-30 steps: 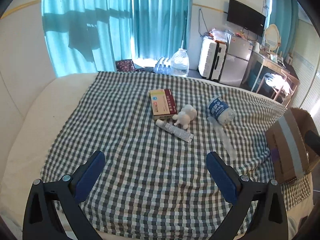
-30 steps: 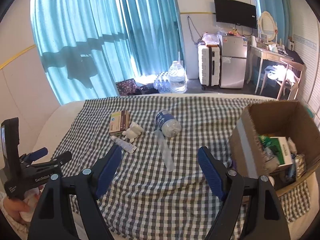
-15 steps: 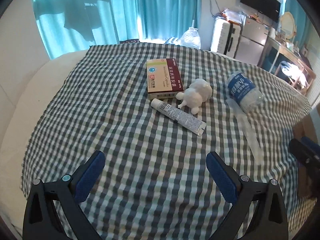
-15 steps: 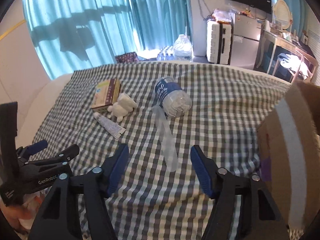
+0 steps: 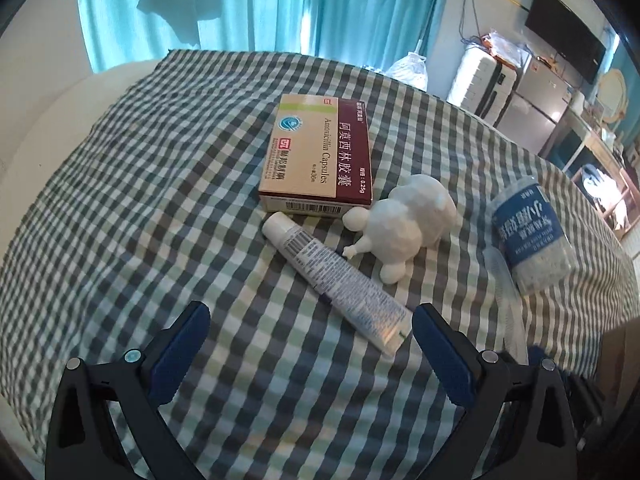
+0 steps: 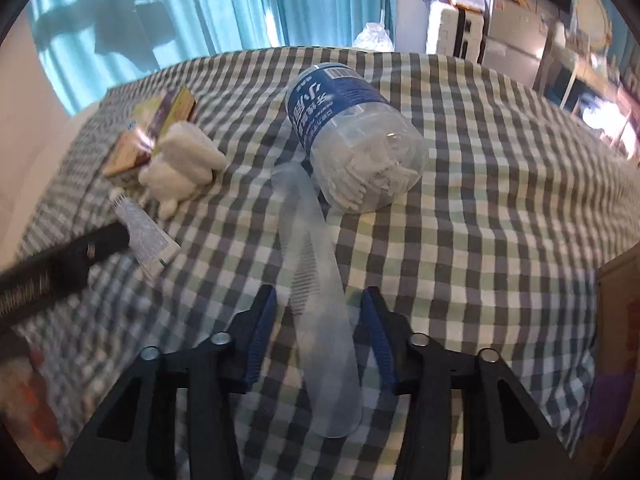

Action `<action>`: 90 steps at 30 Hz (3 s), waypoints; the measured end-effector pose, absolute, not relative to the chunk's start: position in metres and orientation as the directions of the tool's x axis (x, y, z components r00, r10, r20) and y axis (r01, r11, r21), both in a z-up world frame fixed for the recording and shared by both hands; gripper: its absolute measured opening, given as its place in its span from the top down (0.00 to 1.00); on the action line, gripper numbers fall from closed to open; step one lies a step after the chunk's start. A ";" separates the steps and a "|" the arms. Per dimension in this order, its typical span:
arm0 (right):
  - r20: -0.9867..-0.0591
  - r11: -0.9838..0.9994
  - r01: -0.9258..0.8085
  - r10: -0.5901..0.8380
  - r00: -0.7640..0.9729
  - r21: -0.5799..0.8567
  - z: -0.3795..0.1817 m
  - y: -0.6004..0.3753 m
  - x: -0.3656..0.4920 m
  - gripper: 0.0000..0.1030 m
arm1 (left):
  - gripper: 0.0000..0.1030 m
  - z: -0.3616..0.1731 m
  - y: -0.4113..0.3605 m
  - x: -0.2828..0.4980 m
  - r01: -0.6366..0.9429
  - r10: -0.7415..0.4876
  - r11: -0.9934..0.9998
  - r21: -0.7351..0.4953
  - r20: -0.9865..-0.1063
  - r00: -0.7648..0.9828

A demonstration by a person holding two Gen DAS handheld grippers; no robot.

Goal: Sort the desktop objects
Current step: 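Grasp the clear comb with right tool while left grasps the toothpaste tube, then carry comb with right tool while left carries toothpaste, release both into box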

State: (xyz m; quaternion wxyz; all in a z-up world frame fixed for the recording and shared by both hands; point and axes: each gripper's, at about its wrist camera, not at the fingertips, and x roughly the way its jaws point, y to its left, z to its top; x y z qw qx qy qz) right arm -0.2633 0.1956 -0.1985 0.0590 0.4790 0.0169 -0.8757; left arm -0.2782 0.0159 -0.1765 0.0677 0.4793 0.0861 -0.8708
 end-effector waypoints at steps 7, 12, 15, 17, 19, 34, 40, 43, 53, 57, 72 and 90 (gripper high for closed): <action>-0.849 -0.996 0.085 -0.068 -0.524 0.027 -0.195 0.206 -0.251 0.74 | 0.02 -0.202 0.023 -0.309 0.210 0.027 -0.967 -0.146 -0.874 -0.484; -0.855 -0.996 0.062 -0.089 -0.511 0.066 -0.187 0.220 -0.234 0.74 | 0.67 -0.198 0.032 -0.304 0.066 0.005 -0.997 -0.045 -0.856 -0.517; -0.866 -0.996 0.053 -0.083 -0.494 0.065 -0.185 0.226 -0.225 0.75 | 0.80 -0.196 0.026 -0.292 0.023 0.023 -0.999 -0.040 -0.861 -0.508; -0.864 -0.996 0.041 -0.087 -0.496 0.077 -0.180 0.232 -0.218 0.75 | 0.80 -0.194 0.017 -0.278 -0.002 0.054 -0.998 -0.061 -0.869 -0.492; -0.866 -0.995 0.034 -0.099 -0.491 0.095 -0.177 0.235 -0.211 0.75 | 0.82 -0.193 0.012 -0.263 -0.020 0.078 -0.997 -0.079 -0.869 -0.488; -0.811 -0.985 0.043 -0.162 -0.562 0.167 -0.108 0.218 -0.148 0.75 | 0.82 -0.110 0.008 -0.174 -0.067 0.094 -0.995 -0.068 -0.808 -0.582; -0.773 -0.982 0.070 -0.181 -0.608 0.175 -0.069 0.205 -0.120 0.75 | 0.82 -0.068 0.021 -0.156 -0.111 0.088 -0.994 -0.024 -0.779 -0.621; -0.757 -0.982 0.084 -0.184 -0.627 0.169 -0.050 0.201 -0.105 0.75 | 0.82 -0.050 0.024 -0.142 -0.125 0.104 -0.992 -0.030 -0.758 -0.644; -0.674 -0.976 0.108 -0.209 -0.708 0.189 0.002 0.201 -0.064 0.75 | 0.82 0.010 0.032 -0.097 -0.171 0.150 -0.985 -0.038 -0.686 -0.712; -0.640 -0.977 0.113 -0.206 -0.740 0.183 0.028 0.209 -0.053 0.75 | 0.82 0.033 0.048 -0.088 -0.208 0.183 -0.977 -0.040 -0.660 -0.729; -0.560 -0.993 -0.050 -0.019 -0.828 0.107 0.106 0.338 -0.018 0.75 | 0.82 0.089 0.178 -0.075 -0.460 0.420 -0.881 -0.111 -0.633 -0.651; -0.716 -0.930 -0.327 0.112 -0.689 0.169 -0.001 0.531 -0.080 0.75 | 0.82 -0.004 0.378 -0.127 -0.650 0.515 -0.746 -0.142 -0.743 -0.429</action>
